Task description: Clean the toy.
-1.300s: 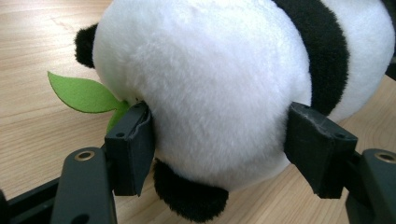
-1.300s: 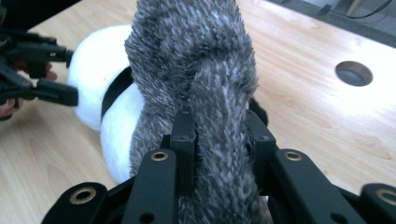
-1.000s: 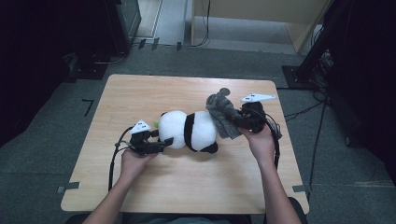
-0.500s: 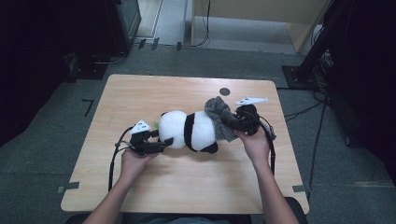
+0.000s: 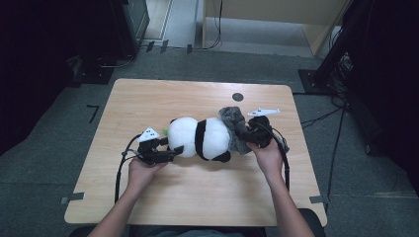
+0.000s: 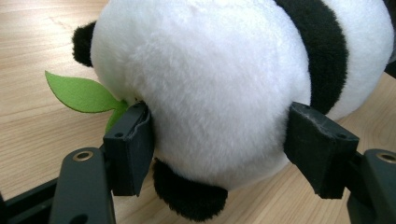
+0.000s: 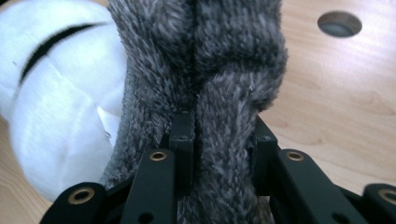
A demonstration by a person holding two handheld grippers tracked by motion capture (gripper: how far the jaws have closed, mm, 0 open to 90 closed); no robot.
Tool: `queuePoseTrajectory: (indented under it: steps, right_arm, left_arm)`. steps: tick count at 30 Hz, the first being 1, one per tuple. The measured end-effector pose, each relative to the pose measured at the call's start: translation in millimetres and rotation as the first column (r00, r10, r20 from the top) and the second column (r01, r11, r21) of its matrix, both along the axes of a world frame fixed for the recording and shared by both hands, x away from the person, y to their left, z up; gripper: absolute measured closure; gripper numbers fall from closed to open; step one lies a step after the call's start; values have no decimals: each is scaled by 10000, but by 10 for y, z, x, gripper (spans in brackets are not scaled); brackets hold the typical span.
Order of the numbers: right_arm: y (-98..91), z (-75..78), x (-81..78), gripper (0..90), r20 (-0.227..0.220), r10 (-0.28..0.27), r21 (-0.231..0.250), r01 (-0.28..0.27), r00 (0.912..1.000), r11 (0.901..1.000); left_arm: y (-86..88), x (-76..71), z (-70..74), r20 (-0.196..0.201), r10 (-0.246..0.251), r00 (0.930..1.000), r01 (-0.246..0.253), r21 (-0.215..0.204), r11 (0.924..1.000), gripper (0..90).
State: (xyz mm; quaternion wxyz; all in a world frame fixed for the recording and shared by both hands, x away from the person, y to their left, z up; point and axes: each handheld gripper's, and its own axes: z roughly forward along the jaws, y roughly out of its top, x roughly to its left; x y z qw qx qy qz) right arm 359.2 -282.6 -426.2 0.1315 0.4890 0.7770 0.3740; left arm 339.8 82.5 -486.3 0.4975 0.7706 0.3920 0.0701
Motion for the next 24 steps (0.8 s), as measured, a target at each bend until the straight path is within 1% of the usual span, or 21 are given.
queuePoseTrajectory:
  steps: [1,4,9,12,13,16,19,20,21,24]
  right_arm:
    - [-9,-48,-2,709,-84,-38,57,39,10000,10000]
    - [-26,-120,6,711,-366,-99,317,111,9993,9994]
    - [-28,-247,30,711,-861,-123,519,168,9962,9985]
    - [-11,-324,54,711,-1262,-59,474,120,9920,9988]
    - [-11,-324,54,711,-1262,-59,474,120,9920,9988]
    - [44,-399,75,713,-1512,-5,227,40,9885,9997]
    - [49,-427,88,712,-1571,12,209,21,9876,9998]
    - [51,-459,101,712,-1693,23,179,8,9856,9998]
    - [51,-459,101,712,-1693,23,179,8,9856,9998]
    - [47,-515,131,709,-1850,73,15,-71,9827,10000]
  left_arm:
    - [1,0,0,-1,-2,10000,2,4,10000,282]
    - [3,0,-3,-15,-3,10000,3,-3,10000,282]
    - [6,1,-4,-23,-17,10000,17,16,10000,282]
    - [10,1,-4,-28,-37,10000,37,43,10000,282]
    - [10,1,-4,-28,-37,10000,37,43,10000,282]
    - [11,1,-5,-31,-36,10000,36,49,10000,282]
    - [10,1,-5,-29,-29,10000,29,30,10000,282]
    - [11,0,-6,-24,-33,10000,33,23,10000,282]
    - [11,0,-6,-24,-33,10000,33,23,10000,282]
    - [12,0,-7,-13,-42,10000,42,22,10000,282]
